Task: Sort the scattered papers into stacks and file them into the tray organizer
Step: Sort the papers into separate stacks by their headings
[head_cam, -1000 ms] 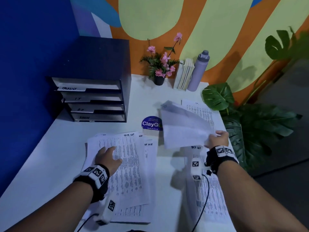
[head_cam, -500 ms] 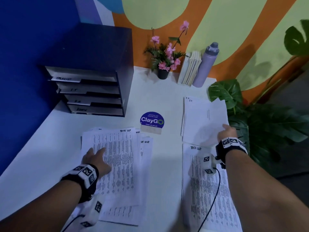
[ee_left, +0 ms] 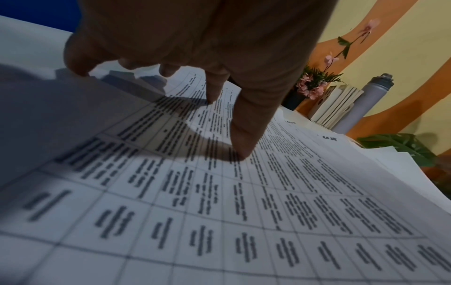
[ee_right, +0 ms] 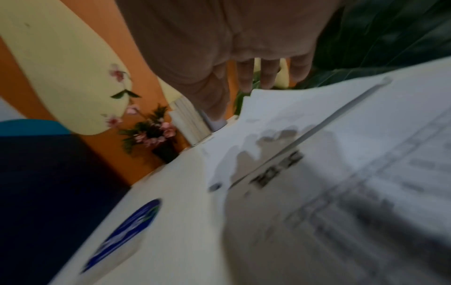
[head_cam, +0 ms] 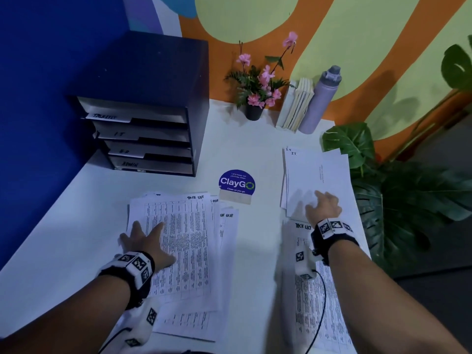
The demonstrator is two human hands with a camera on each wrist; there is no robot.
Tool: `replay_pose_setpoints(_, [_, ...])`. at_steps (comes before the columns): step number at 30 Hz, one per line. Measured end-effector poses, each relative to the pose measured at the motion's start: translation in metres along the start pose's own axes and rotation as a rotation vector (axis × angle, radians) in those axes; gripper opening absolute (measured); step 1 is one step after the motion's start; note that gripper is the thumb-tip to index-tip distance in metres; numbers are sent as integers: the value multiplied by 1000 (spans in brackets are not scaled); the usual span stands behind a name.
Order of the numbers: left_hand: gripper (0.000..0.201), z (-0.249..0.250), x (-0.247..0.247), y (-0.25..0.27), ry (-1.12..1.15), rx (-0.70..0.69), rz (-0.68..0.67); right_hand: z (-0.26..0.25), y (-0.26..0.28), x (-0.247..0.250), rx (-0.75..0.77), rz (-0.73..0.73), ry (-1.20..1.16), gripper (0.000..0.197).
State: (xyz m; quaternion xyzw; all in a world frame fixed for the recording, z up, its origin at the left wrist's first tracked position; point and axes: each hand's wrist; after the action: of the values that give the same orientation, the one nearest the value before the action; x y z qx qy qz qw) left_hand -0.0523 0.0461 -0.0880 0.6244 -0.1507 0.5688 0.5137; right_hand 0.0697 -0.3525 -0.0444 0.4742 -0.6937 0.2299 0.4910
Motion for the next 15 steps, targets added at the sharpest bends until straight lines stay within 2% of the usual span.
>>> replay_pose_setpoints(3, [105, -6, 3, 4, -7, -39, -54, -26, 43, -23, 126, -145, -186, 41])
replay_pose_setpoints(5, [104, -10, 5, 7, -23, -72, -79, -40, 78, -38, 151, -267, -233, 39])
replay_pose_setpoints(9, [97, -13, 9, 18, -40, -148, -110, -53, 134, -65, 115, -489, -229, 74])
replay_pose_setpoints(12, [92, -12, 7, 26, -49, -204, -140, -58, 162, -78, 118, -532, -133, 78])
replay_pose_setpoints(15, [85, -10, 1, 34, -63, -300, -168, -60, 184, -85, 99, -508, -175, 83])
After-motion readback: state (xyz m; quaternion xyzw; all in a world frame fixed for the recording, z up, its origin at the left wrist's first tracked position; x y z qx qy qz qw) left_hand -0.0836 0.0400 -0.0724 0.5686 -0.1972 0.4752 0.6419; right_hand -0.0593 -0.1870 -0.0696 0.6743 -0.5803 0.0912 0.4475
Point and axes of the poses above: each hand's wrist, its own y-axis away from the middle knuckle, its own x-axis out of the back of the hand, z = x × y, and after that the axes turned 7 degrees about z, right-handed
